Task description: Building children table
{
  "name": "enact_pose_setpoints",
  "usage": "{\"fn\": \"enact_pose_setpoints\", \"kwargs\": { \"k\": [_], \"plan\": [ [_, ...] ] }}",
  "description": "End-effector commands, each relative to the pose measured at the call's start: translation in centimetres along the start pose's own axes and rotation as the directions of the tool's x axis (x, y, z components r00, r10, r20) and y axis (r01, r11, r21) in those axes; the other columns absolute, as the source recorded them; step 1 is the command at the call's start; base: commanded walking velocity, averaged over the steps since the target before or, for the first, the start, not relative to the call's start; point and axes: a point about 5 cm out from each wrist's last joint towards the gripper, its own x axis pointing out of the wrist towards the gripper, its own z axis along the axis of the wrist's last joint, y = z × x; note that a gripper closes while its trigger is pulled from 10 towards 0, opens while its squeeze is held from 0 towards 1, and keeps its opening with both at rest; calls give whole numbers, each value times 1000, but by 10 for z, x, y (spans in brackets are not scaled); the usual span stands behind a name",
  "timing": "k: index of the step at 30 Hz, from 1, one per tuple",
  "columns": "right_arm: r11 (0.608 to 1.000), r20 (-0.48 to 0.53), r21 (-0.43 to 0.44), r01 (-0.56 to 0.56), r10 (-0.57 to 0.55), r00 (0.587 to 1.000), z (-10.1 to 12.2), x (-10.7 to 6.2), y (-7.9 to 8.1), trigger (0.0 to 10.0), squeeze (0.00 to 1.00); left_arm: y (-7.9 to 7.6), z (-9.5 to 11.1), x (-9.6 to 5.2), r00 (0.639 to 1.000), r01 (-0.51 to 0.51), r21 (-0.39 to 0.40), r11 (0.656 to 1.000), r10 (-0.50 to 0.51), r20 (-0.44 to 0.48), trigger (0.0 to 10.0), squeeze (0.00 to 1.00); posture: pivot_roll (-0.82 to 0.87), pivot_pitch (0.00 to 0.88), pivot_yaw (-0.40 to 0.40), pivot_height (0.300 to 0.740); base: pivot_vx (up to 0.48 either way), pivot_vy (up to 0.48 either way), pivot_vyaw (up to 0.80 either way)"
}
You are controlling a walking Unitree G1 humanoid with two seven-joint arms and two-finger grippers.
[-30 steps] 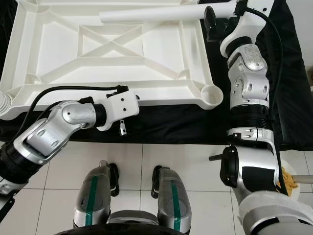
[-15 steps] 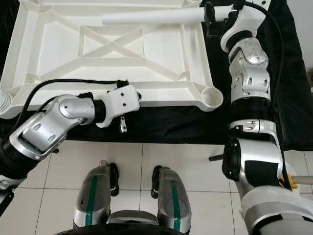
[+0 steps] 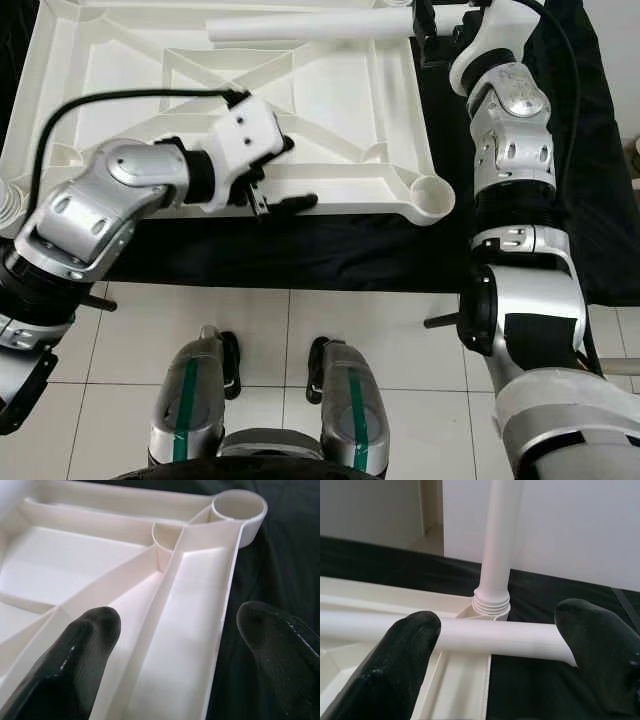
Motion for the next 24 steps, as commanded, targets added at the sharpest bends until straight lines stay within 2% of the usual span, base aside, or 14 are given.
{"fn": "enact_pose_setpoints", "kwargs": {
  "k": [1,3,4,5,6,7,8,9,10,11,13,19,23,24],
  "plan": [
    [997,-28,-75,-20,18,999,2,4,-4,10000,0,25,16,-5,970,-224,-10,975,224,96,10000,0,99,97,-85,740,0,0,0],
    [997,-28,-75,-20,18,999,2,4,-4,10000,0,25,16,-5,970,-224,-10,975,224,96,10000,0,99,97,-85,740,0,0,0],
    [986,-49,-159,-48,40,998,5,8,-5,10000,0,44,26,-10,920,-355,-86,931,364,148,10000,0,99,96,-91,740,0,0,0],
    [986,-49,-159,-48,40,998,5,8,-5,10000,0,44,26,-10,920,-355,-86,931,364,148,10000,0,99,96,-91,740,0,0,0],
    [978,-61,-199,-67,56,997,5,10,-5,10000,0,50,29,-13,890,-408,-128,904,425,166,10000,0,101,97,-92,740,0,0,0],
    [978,-61,-199,-67,56,997,5,10,-5,10000,0,50,29,-13,890,-408,-128,904,425,166,10000,0,101,97,-92,740,0,0,0],
    [971,-69,-224,-80,66,995,6,11,-4,10000,0,54,31,-14,871,-436,-157,886,460,174,10000,0,101,97,-92,740,0,0,0],
    [971,-69,-224,-80,66,995,6,11,-4,10000,0,54,31,-14,871,-436,-157,886,460,174,10000,0,101,97,-92,740,0,0,0],
    [964,-77,-245,-98,81,994,7,13,-2,10000,0,58,33,-15,846,-465,-200,862,499,186,10000,0,108,103,-100,740,0,0,0],
    [964,-77,-245,-98,81,994,7,13,-2,10000,0,58,33,-15,846,-465,-200,862,499,186,10000,0,108,103,-100,740,0,0,0],
    [951,-87,-279,-133,112,990,9,17,2,10000,0,61,38,-17,818,-479,-282,831,539,199,10000,0,114,107,-104,740,0,0,0],
    [906,-127,-359,-225,191,973,20,26,10,10000,0,59,45,-17,808,-471,-321,822,548,217,10000,0,132,120,-114,740,0,0,0],
    [903,-128,-363,-228,194,973,21,27,11,10000,0,59,45,-17,807,-471,-322,821,548,218,10000,0,132,120,-114,740,0,0,0],
    [889,-141,-386,-247,208,968,22,28,12,10000,0,58,46,-16,803,-475,-327,817,554,218,10000,0,135,127,-117,740,0,0,0]
  ]
}}
